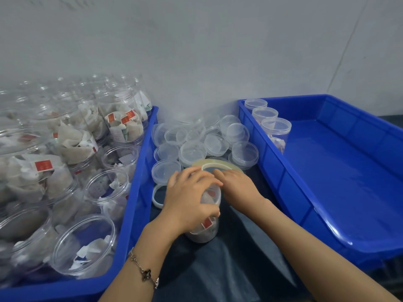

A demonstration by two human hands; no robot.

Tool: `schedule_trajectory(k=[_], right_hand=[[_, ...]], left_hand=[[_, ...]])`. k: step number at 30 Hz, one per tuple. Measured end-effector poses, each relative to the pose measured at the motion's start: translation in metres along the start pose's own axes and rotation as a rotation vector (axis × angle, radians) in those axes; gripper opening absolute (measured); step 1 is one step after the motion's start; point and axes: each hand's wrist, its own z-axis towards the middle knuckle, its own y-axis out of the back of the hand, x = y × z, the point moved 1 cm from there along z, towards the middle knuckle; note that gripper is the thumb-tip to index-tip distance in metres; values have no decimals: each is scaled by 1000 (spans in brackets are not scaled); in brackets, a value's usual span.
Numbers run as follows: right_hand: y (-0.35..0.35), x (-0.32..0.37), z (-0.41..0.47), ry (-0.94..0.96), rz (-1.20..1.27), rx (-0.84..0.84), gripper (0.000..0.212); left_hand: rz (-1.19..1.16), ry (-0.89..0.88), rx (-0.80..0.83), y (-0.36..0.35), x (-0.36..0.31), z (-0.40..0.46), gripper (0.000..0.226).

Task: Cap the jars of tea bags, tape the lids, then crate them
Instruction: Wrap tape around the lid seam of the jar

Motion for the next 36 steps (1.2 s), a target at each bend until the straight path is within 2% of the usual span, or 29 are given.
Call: schedule_trajectory(k=[4,7,9,11,13,15,19,24,26,31,36], right_hand=[[2,1,-3,20,-20,-1,13],[4,-1,-7,27,-22,-9,24],[3,-1,-9,16,-35,-19,32],[1,1,-10,3,-61,-22,29],[1,4,-9,-8,-64,-22,22],[2,5,-7,-7,-76,-22,22],[8,1,-6,35,-130,-51,21],[17,8,0,115,-194,-141,18],[17,12,4,137,-148,-238,29],[10,19,17,171,-93,-275,39],[-3,25,21,73,74,-321,31]], left_hand=[[-87,-63,25,2,-13,1,41],[-234,-27,43,-2,-14,-8,56],[-320,32,-60,-4,-14,-11,60],[-134,142,-172,-9,-14,-10,78],[153,332,-180,-15,-15,-8,106],[245,380,-191,-22,-15,-9,112],[257,212,-200,-21,-5,-9,87],[241,56,-179,-10,3,-13,68],[237,26,-158,-7,0,-13,74],[166,12,-161,-2,4,-13,89],[181,25,-201,-4,-1,-14,74]])
